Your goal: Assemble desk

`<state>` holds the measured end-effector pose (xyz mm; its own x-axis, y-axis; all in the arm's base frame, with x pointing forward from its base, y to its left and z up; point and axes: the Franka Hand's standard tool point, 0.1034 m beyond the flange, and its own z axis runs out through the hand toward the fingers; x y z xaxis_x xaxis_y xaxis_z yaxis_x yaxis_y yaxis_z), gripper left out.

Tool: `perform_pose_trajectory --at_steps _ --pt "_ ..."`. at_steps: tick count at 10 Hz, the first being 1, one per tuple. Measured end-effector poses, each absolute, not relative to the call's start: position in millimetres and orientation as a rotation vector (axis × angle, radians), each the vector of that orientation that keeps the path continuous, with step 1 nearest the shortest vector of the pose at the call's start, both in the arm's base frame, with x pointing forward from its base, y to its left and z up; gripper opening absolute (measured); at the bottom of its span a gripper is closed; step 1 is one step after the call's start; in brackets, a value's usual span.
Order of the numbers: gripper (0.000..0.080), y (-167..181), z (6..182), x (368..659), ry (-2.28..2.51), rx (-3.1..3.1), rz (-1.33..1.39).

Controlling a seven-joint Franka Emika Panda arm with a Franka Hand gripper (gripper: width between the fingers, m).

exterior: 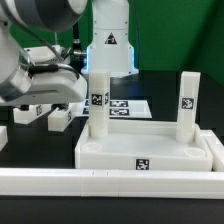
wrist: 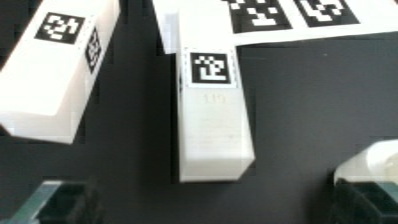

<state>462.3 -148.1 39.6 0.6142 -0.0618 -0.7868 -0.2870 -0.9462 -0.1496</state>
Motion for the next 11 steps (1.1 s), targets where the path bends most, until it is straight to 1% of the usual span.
perform_pose_trajectory --at_steps 1,3,11 --pt "0.0649 -149 34.5 462 0.287 -2.596 1.225" --pt "0.0649 -146 25.4 451 0.295 -2.574 1.262" --pt "0.0649 -141 20.2 449 0.301 -2.582 1.270"
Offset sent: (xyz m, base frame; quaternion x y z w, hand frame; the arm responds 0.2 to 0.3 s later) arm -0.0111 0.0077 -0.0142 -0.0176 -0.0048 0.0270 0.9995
